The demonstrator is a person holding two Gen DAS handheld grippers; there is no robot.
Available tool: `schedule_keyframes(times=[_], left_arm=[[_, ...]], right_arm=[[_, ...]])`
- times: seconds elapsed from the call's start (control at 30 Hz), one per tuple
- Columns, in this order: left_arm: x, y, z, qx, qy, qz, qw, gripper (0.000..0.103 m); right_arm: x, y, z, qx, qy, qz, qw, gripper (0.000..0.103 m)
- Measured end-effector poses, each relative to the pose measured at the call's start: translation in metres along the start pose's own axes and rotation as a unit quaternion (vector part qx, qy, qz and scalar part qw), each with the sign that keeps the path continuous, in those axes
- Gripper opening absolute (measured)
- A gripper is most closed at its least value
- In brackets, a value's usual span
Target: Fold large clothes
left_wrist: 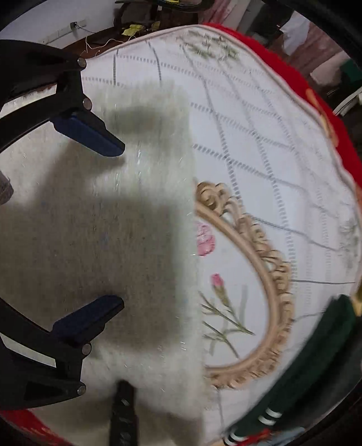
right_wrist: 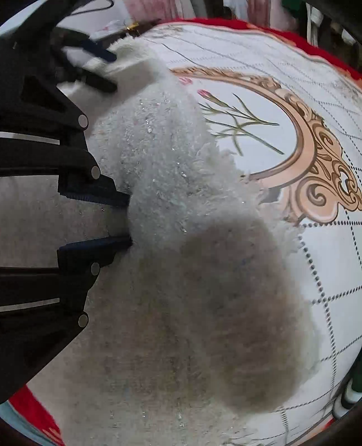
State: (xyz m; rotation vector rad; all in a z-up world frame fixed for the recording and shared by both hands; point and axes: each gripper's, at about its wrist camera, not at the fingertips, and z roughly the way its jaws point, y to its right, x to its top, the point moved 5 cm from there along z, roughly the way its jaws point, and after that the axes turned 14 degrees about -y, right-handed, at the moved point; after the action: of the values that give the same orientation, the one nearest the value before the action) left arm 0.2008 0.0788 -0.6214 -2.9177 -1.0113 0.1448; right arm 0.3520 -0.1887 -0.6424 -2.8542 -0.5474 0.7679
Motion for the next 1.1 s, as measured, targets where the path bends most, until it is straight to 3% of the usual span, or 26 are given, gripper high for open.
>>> schedule_keyframes(times=[0.1, 0.2, 0.27, 0.3, 0.33, 0.47, 0.57, 0.63, 0.77, 0.87, 0.97, 1.1], left_arm=[[-0.009, -0.018, -0.007, -0.015, -0.003, -0.021, 0.9997, 0.103], [-0.038, -0.049, -0.029, -0.058, -0.005, -0.053, 0.9969, 0.103], [-0.071, -0.078, -0.041, -0.09, -0.01, -0.081, 0.9925, 0.102], [-0.085, -0.089, -0.044, -0.1, -0.014, -0.093, 0.9905, 0.102], [-0.102, -0.096, -0.044, -0.106, -0.023, -0.106, 0.9885, 0.102], [-0.169, -0.112, -0.033, -0.139, -0.081, -0.158, 0.9743, 0.102], [-0.193, -0.1, -0.027, -0.134, -0.098, -0.158, 0.9734, 0.101], [-0.199, -0.095, -0.029, -0.133, -0.086, -0.175, 0.9717, 0.101], [-0.205, -0.093, -0.02, -0.133, -0.083, -0.226, 0.9614, 0.101], [-0.203, -0.086, -0.024, -0.113, -0.07, -0.242, 0.9613, 0.101], [-0.182, -0.066, -0.05, -0.099, -0.03, -0.218, 0.9705, 0.101], [-0.138, -0.019, -0.079, -0.079, 0.013, -0.134, 0.9878, 0.101]], right_arm=[[0.002, -0.004, -0.002, -0.016, -0.023, -0.009, 1.0, 0.023], [-0.009, -0.009, -0.025, 0.027, -0.011, -0.025, 0.999, 0.026], [-0.036, -0.002, -0.047, 0.051, 0.021, -0.039, 0.998, 0.032], [-0.054, 0.006, -0.055, 0.064, 0.033, -0.036, 0.997, 0.043], [-0.07, 0.015, -0.061, 0.08, 0.041, -0.03, 0.995, 0.047], [-0.132, 0.057, -0.063, 0.112, 0.058, 0.022, 0.992, 0.047], [-0.14, 0.071, -0.049, 0.112, 0.06, 0.031, 0.991, 0.047], [-0.128, 0.058, -0.031, 0.109, 0.051, 0.019, 0.993, 0.047], [-0.077, 0.014, 0.021, -0.012, 0.036, -0.035, 0.999, 0.046], [-0.06, 0.006, 0.032, -0.032, 0.003, -0.013, 0.999, 0.049], [-0.074, 0.009, 0.017, -0.009, 0.014, -0.039, 0.999, 0.049], [-0.126, 0.046, -0.015, 0.063, 0.082, -0.044, 0.994, 0.052]])
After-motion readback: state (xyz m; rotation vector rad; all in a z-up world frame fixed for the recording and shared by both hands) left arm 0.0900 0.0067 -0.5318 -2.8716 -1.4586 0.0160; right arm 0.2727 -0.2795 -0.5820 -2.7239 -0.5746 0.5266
